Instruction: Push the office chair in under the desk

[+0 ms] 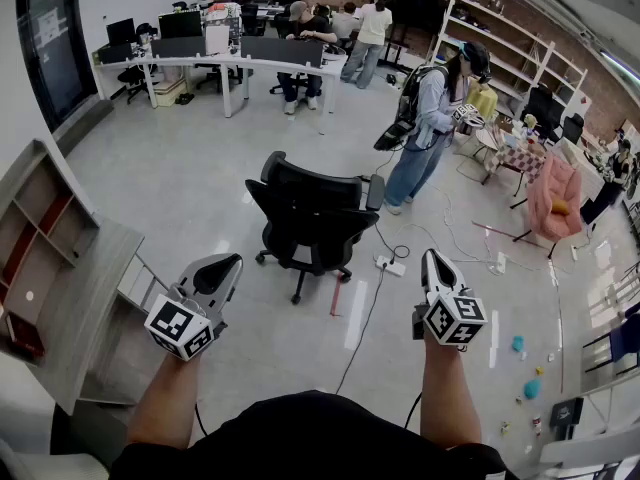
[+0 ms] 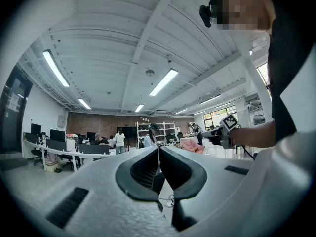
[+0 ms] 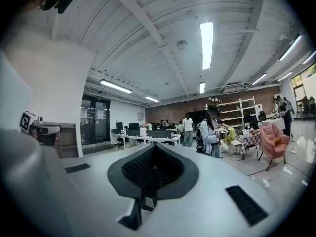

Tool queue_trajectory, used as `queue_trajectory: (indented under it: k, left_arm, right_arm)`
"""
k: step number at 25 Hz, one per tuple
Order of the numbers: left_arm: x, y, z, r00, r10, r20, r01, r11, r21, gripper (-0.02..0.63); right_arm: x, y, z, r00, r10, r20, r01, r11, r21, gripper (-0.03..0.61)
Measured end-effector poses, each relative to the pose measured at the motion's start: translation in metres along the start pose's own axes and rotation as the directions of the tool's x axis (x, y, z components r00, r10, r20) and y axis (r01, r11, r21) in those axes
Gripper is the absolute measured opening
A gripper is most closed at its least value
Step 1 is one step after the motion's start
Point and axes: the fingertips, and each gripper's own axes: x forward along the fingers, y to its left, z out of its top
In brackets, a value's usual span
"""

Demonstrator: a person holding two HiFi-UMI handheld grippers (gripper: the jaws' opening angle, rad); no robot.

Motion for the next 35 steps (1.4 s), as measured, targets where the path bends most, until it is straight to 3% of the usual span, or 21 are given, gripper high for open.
queue_trajectory:
  k: [12, 21, 30, 35]
  left_arm:
    - [0.018, -0.009, -0.003, 0.999, 0.032, -0.023, -0.032, 0.999, -0.011, 0.021]
    - [0.04, -0.005, -0.026, 0.993, 0.08, -0.086, -0.082, 0.996, -0.018, 0.021]
    - [0.065, -0.014, -0.039, 0.986, 0.101, -0.133, -0.103, 0.995, -0.011, 0.02]
    - [0.073, -0.002, -0.042, 0.987, 0.107, -0.123, -0.112, 0.993, -0.03, 0.021]
  right_arm:
    - [0.008, -0.019, -0.002, 1.0, 0.029, 0.002, -0.029, 1.0, 0.006, 0.009]
    - [0.027, -0.02, -0.048, 0.989, 0.128, -0.072, -0.124, 0.991, 0.056, 0.009]
    - [0.047, -0.035, -0.057, 0.979, 0.182, -0.096, -0.176, 0.982, 0.071, 0.011]
    - [0.06, -0.034, -0.058, 0.975, 0.194, -0.111, -0.189, 0.98, 0.056, 0.011]
